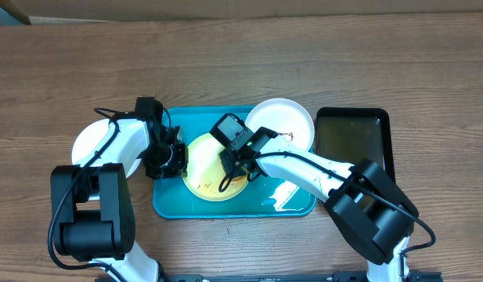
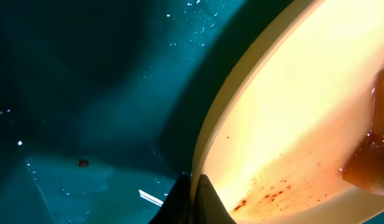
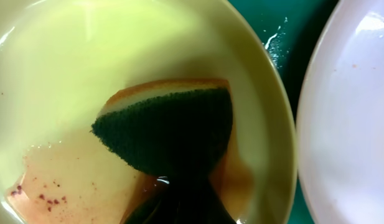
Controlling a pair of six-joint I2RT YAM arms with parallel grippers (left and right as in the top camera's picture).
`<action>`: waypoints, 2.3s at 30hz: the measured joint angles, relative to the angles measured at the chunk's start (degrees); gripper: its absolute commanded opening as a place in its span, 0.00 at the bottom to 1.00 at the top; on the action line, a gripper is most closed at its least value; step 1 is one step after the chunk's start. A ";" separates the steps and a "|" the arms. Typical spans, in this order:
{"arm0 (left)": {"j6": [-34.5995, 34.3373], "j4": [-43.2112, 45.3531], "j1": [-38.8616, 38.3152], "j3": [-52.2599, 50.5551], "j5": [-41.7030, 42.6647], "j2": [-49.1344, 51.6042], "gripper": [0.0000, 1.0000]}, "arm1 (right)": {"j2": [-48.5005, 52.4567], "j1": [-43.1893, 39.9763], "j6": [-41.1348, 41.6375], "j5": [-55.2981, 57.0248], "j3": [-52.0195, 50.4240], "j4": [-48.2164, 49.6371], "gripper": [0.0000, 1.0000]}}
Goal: Clean dirty plates on tray and stack at the side
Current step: 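Scrub the yellow plate with the sponge while left gripper holds its rim, then return the sponge with right gripper to the black tray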
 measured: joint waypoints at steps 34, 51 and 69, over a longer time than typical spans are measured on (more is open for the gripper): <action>0.02 -0.24 0.00 0.00 -0.28 0.00 0.04 | 1.57 6.78 -0.42 -10.60 1.79 2.69 0.04; 0.00 -0.24 0.00 0.00 -0.04 0.00 0.04 | 0.52 1.49 2.64 2.40 2.93 -3.85 0.04; -1.07 3.98 -0.02 -0.42 -5.33 -9.29 0.04 | -21.79 -15.45 4.76 4.28 2.89 -20.87 0.04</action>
